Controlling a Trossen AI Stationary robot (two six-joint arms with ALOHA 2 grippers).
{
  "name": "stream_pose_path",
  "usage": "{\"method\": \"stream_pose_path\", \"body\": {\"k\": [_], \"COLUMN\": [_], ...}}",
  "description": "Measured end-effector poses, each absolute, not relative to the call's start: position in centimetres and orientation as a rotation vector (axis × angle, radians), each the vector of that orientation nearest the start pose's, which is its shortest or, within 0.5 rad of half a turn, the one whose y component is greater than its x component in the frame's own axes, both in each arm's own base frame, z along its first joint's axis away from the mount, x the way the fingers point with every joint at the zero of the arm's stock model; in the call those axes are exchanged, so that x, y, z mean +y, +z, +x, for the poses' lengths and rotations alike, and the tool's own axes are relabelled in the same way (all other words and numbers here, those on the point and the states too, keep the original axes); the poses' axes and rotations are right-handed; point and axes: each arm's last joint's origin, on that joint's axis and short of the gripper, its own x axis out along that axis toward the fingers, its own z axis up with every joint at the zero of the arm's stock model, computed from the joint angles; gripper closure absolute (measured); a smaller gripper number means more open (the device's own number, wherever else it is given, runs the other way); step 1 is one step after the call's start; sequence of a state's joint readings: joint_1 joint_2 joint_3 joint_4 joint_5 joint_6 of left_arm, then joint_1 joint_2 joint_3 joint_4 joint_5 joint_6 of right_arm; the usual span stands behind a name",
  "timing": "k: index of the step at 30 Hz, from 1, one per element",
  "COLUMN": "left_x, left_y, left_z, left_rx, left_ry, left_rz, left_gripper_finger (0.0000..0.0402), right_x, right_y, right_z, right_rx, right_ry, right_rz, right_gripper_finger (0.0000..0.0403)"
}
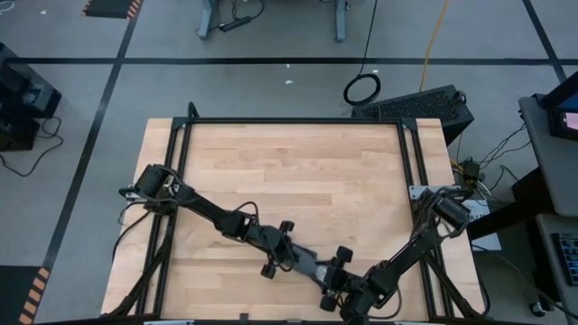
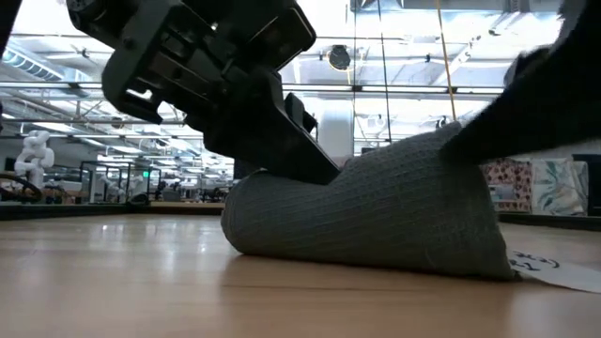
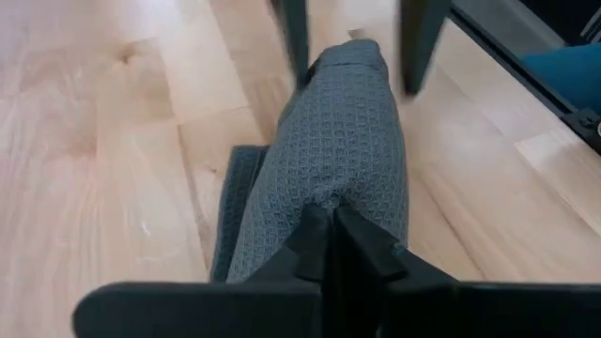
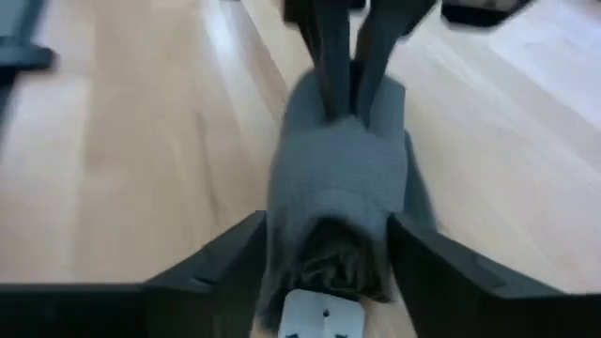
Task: Roll towel into tight, uniform cylinder
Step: Roll the towel
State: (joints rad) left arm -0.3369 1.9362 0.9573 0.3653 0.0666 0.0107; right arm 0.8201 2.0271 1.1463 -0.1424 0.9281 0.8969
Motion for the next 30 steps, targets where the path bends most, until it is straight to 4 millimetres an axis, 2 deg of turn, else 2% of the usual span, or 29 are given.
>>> {"method": "stream_pose_path", "body": {"k": [5, 8, 11, 15, 20, 23, 25, 30], "left_x": [-11.8, -11.2, -10.9, -10.6, -10.4, -10.4, -10.4, -10.4], "left_y": [12.4, 12.5, 12.5, 12.5, 12.5, 12.5, 12.5, 12.5], "left_z": [36.1, 36.4, 36.5, 36.5, 36.6, 36.6, 36.6, 36.6], "left_rx": [0.616, 0.605, 0.603, 0.604, 0.606, 0.606, 0.606, 0.607], "left_ry": [-0.358, -0.346, -0.343, -0.339, -0.372, -0.373, -0.374, -0.375], "left_rz": [0.057, 0.047, 0.042, 0.038, 0.023, 0.023, 0.023, 0.023], "left_gripper_finger": [0.0388, 0.0389, 0.0389, 0.0390, 0.0390, 0.0390, 0.0390, 0.0390], "right_x": [26.4, 26.5, 26.3, 25.6, 24.4, 24.3, 24.4, 23.9], "right_y": [14.6, 16.1, 16.4, 15.0, 12.1, 11.1, 11.0, 10.6], "right_z": [26.6, 26.4, 26.7, 27.8, 28.4, 28.5, 28.6, 29.2], "right_rx": [0.558, 0.447, 0.355, 0.362, 0.370, 0.329, 0.297, 0.321], "right_ry": [-0.321, -0.363, -0.435, -0.477, -0.528, -0.559, -0.573, -0.572], "right_rz": [0.093, 0.116, 0.171, 0.141, 0.162, 0.172, 0.178, 0.224], "right_gripper_finger": [0.0148, 0.0144, 0.0155, 0.0207, 0.0323, 0.0385, 0.0394, 0.0386]}}
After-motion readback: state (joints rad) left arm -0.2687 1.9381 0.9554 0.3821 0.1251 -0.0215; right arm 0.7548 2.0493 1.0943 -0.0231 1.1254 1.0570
